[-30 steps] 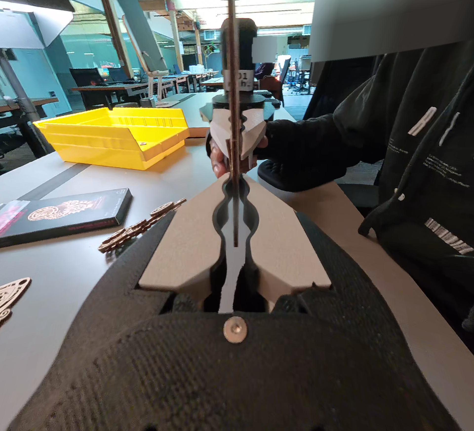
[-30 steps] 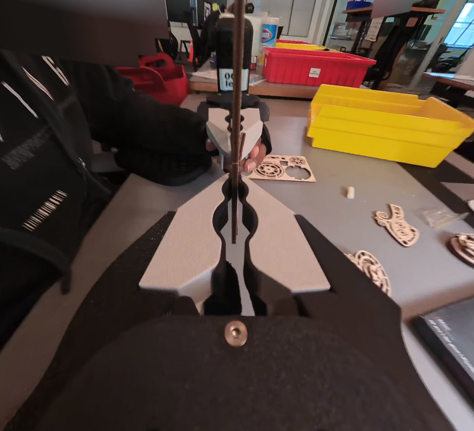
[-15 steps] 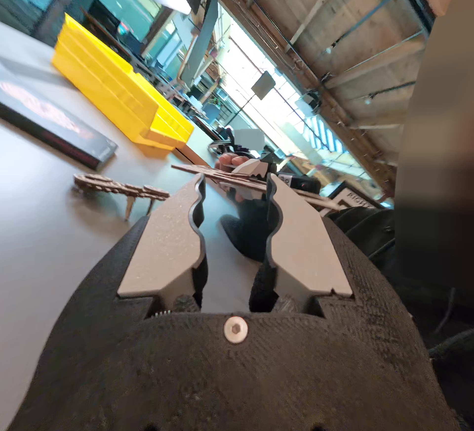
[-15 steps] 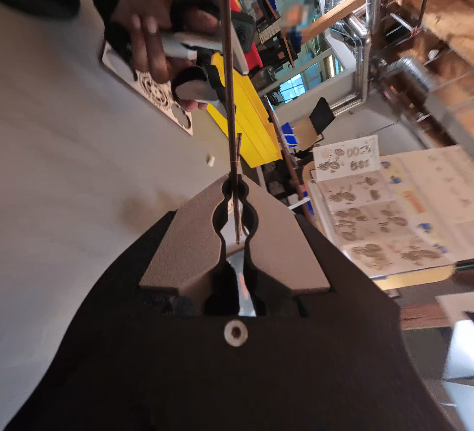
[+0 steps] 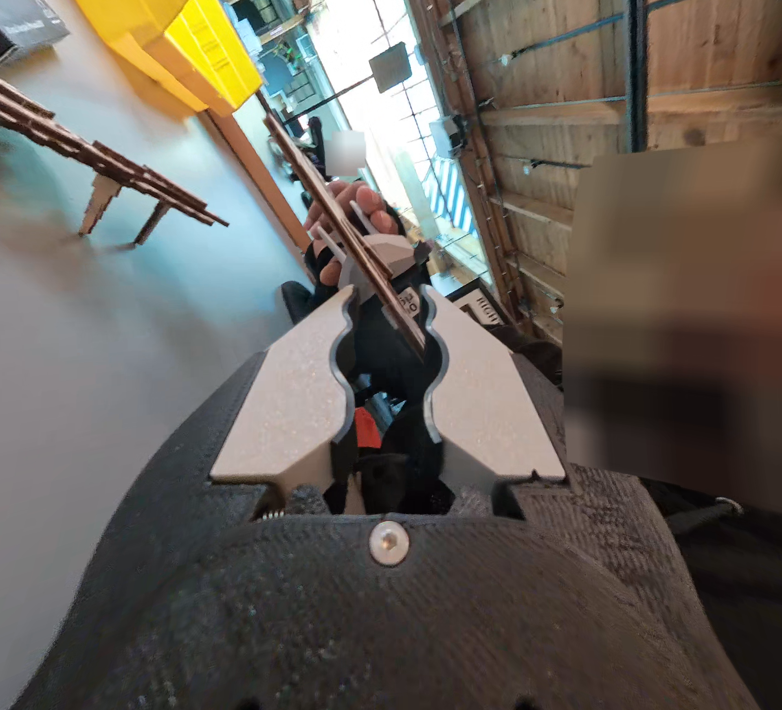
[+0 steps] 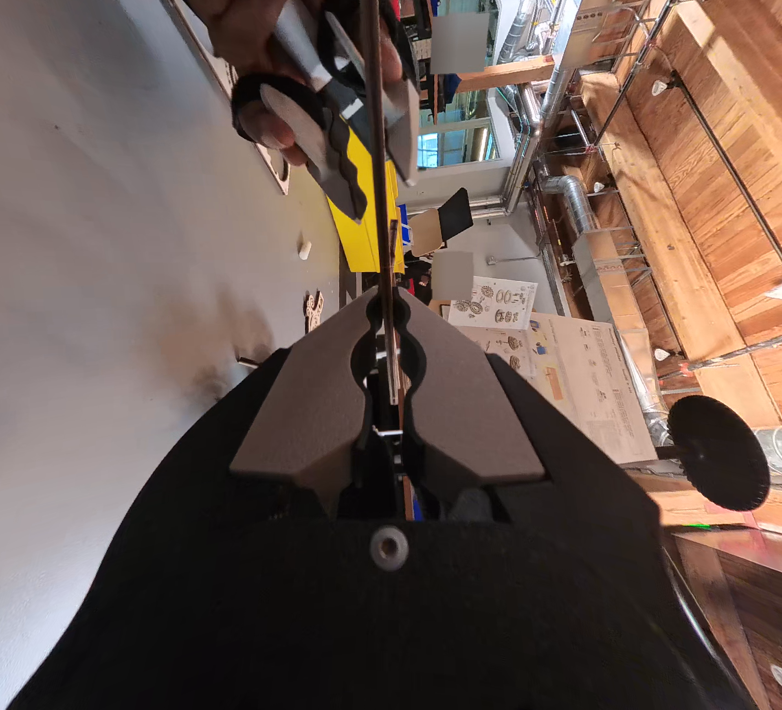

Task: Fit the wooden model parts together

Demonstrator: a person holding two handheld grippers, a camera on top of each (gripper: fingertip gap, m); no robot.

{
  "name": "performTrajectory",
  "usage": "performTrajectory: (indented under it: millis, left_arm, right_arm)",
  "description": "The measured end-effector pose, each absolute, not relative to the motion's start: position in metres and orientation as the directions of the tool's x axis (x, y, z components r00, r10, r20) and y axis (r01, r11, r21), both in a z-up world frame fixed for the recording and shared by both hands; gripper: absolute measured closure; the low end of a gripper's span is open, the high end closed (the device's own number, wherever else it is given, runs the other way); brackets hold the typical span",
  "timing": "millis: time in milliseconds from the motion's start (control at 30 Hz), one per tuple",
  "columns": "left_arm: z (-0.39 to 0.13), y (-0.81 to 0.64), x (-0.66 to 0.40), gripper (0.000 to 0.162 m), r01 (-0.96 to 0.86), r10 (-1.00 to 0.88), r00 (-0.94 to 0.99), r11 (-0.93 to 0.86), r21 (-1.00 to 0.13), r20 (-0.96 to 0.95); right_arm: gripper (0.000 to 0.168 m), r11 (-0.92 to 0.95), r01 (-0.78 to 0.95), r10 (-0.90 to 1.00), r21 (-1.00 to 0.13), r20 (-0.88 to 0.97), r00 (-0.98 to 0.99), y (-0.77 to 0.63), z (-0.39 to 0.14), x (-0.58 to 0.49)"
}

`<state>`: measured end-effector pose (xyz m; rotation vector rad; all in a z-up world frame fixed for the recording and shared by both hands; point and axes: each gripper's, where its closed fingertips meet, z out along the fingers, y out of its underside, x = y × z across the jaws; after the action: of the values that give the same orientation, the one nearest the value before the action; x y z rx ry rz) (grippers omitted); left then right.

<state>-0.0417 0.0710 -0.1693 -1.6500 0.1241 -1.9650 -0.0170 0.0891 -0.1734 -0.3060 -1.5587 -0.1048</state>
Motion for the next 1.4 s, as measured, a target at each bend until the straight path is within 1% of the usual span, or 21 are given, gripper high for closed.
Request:
performTrajectory:
  millis: [33,67,167,300,367,500,600,633,700,767,833,900,1000,1033,1100,1167,1233,1300,1400]
  left_arm:
    - [-0.172,0.071,-0.04,0.142,0.351,-0.474,-0.064,-0.835,-0.424,0.878]
    - [-0.173,0.071,-0.04,0.149,0.353,-0.472,-0.062,-0.835,-0.423,0.879]
    - [-0.175,0.073,-0.04,0.155,0.362,-0.479,-0.034,-0.824,-0.436,0.877]
    - [-0.175,0.079,-0.046,0.158,0.405,-0.483,-0.001,-0.801,-0.441,0.876]
    - [-0.176,0.084,-0.052,0.162,0.434,-0.478,0.026,-0.786,-0.441,0.878]
    - [-0.179,0.092,-0.063,0.162,0.478,-0.464,0.067,-0.763,-0.436,0.883]
    - [-0.181,0.098,-0.07,0.162,0.51,-0.448,0.091,-0.746,-0.428,0.889]
    - [-0.182,0.099,-0.072,0.162,0.516,-0.444,0.103,-0.741,-0.429,0.89]
    - [-0.186,0.102,-0.074,0.162,0.521,-0.438,0.138,-0.731,-0.441,0.889]
    - [-0.19,0.103,-0.074,0.162,0.509,-0.439,0.189,-0.721,-0.47,0.878]
    - [-0.194,0.104,-0.072,0.162,0.491,-0.449,0.24,-0.709,-0.507,0.861]
    - [-0.196,0.103,-0.069,0.162,0.473,-0.458,0.272,-0.702,-0.532,0.846]
    - [-0.199,0.102,-0.063,0.161,0.454,-0.462,0.296,-0.702,-0.548,0.836]
    - [-0.2,0.101,-0.061,0.161,0.45,-0.464,0.302,-0.701,-0.553,0.833]
    - [-0.2,0.1,-0.057,0.161,0.442,-0.468,0.307,-0.701,-0.559,0.829]
    - [-0.2,0.097,-0.054,0.161,0.427,-0.473,0.314,-0.704,-0.568,0.823]
    - [-0.201,0.097,-0.052,0.161,0.418,-0.48,0.333,-0.697,-0.583,0.812]
    - [-0.201,0.097,-0.053,0.161,0.418,-0.482,0.346,-0.689,-0.592,0.805]
    - [-0.201,0.099,-0.056,0.161,0.428,-0.476,0.357,-0.682,-0.594,0.804]
  right_arm:
    - [0.167,0.955,0.268,0.124,-0.125,0.992,0.021,0.091,-0.174,-0.017]
    - [0.167,0.953,0.274,0.127,-0.129,0.992,0.024,0.094,-0.175,-0.017]
    - [0.164,0.946,0.293,0.13,-0.136,0.991,0.042,0.099,-0.174,-0.017]
    - [0.157,0.934,0.314,0.159,-0.17,0.985,0.061,0.106,-0.174,-0.015]
    - [0.154,0.929,0.306,0.205,-0.209,0.978,0.045,0.107,-0.176,-0.015]
    - [0.148,0.912,0.303,0.274,-0.277,0.96,0.053,0.112,-0.175,-0.011]
    - [0.149,0.878,0.285,0.385,-0.385,0.921,0.06,0.115,-0.175,-0.008]
    - [0.149,0.851,0.27,0.451,-0.452,0.89,0.069,0.116,-0.174,-0.007]
    - [0.149,0.755,0.221,0.613,-0.618,0.784,0.099,0.118,-0.168,-0.005]
    - [0.148,0.645,0.184,0.738,-0.742,0.667,0.103,0.119,-0.164,-0.005]
    - [0.143,0.558,0.184,0.809,-0.809,0.58,0.098,0.12,-0.165,-0.008]
    - [0.134,0.484,0.199,0.859,-0.852,0.506,0.076,0.116,-0.172,-0.013]
    - [0.132,0.349,0.179,0.93,-0.92,0.364,0.058,0.109,-0.174,-0.022]
    - [0.132,0.313,0.165,0.943,-0.935,0.326,0.062,0.109,-0.173,-0.024]
    - [0.143,0.273,0.127,0.956,-0.953,0.284,0.07,0.11,-0.17,-0.025]
    - [0.15,0.251,0.14,0.962,-0.958,0.263,0.076,0.113,-0.175,-0.026]
    - [0.168,0.24,0.157,0.964,-0.958,0.254,0.081,0.116,-0.179,-0.026]
    - [0.168,0.225,0.159,0.971,-0.961,0.236,0.05,0.112,-0.181,-0.027]
    - [0.166,0.227,0.179,0.966,-0.957,0.244,0.084,0.118,-0.185,-0.028]
